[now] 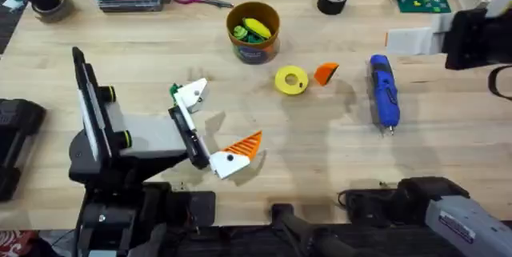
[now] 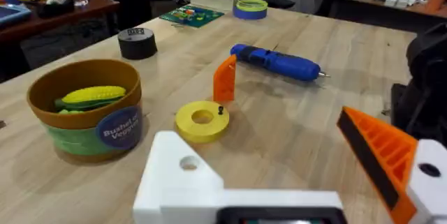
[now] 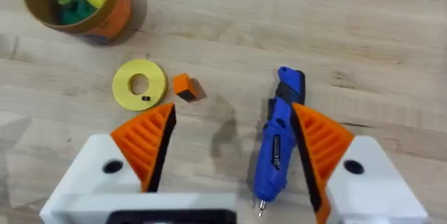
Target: Pick up the gripper from the table and insert it into the empty holder that is missing its gripper. Then pick up a screw, insert it into the mounting hole, and use the screwdriver to tighten it. Finally, clean up the table by picking up the vegetable and placing it into the bucket.
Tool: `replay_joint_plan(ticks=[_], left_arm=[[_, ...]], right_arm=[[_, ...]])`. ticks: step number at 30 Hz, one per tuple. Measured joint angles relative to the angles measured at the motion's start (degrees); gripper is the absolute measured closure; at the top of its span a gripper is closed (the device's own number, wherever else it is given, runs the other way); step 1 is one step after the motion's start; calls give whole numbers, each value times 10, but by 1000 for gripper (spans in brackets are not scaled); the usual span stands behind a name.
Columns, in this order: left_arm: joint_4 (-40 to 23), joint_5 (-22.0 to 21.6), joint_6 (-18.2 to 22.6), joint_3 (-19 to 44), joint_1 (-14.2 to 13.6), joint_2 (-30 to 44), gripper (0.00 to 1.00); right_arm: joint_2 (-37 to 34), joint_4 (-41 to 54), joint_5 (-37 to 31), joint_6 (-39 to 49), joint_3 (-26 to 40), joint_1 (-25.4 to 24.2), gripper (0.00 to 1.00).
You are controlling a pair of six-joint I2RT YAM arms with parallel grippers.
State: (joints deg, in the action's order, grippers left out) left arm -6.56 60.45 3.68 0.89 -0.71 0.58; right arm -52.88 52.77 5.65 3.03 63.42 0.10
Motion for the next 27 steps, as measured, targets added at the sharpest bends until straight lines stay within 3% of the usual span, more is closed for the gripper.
replay_joint_plan(ticks=[12,27], left_arm=[[-5,32,0,0,0,0,15],[-7,43,0,0,0,0,15]], right_arm=[[0,0,0,0,0,0,4],[0,0,0,0,0,0,4]])
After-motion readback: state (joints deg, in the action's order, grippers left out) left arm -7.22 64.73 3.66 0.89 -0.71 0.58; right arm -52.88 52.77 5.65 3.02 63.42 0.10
